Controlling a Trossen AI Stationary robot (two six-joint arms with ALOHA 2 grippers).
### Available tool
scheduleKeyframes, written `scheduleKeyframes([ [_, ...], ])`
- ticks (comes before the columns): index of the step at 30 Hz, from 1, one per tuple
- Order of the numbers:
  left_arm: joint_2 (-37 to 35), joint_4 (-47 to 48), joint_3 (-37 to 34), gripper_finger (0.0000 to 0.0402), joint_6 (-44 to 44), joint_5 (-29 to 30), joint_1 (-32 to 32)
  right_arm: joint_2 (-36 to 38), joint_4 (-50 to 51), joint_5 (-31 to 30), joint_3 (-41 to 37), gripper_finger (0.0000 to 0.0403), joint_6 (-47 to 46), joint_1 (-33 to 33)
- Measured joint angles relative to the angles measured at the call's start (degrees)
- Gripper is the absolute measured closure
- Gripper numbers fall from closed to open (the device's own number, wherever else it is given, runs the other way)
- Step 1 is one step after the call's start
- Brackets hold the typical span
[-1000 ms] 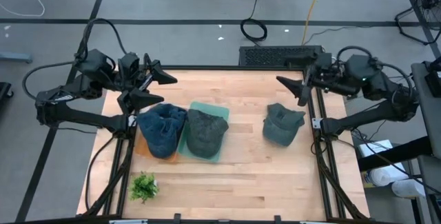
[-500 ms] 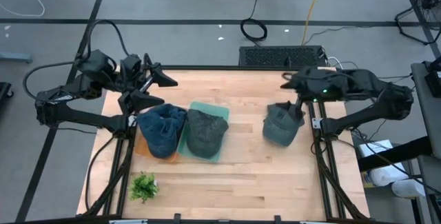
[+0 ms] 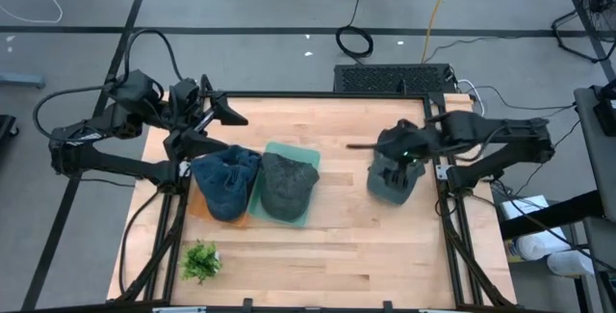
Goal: Pick & Place hat
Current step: Put the black cap into the green bin
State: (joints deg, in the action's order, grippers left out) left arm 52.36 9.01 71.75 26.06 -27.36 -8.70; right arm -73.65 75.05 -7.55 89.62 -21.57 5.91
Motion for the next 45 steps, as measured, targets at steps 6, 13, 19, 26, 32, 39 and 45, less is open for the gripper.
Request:
scheduleKeyframes([
  [6,0.0,0.3,0.0,0.0023,0.0,-0.8,0.0,-3.3,2.8,-1.2,0.0,0.0054,-5.4,3.6],
  [13,0.0,0.3,0.0,0.0023,0.1,-0.8,0.0,-6.8,8.9,-2.0,0.0,0.0057,-17.9,9.3],
  [19,0.0,0.3,0.0,0.0023,0.2,-1.0,0.0,-11.9,9.3,-2.8,0.0,0.0078,-22.8,15.6],
  [26,0.0,0.3,0.0,0.0023,0.2,-0.9,0.0,-18.8,11.5,-3.3,0.0,0.0084,-27.5,19.6],
  [32,0.0,0.2,0.0,0.0023,0.2,-1.9,0.0,-24.4,13.1,-7.8,-0.1,0.0085,-33.0,21.6],
  [39,0.0,0.2,0.0,0.0023,0.2,-5.4,0.0,-30.8,12.0,-10.5,-1.1,0.0085,-36.3,22.7],
  [45,0.0,0.2,0.0,0.0023,0.8,-5.8,0.0,-35.2,8.7,-10.4,-4.3,0.0085,-38.3,23.2],
])
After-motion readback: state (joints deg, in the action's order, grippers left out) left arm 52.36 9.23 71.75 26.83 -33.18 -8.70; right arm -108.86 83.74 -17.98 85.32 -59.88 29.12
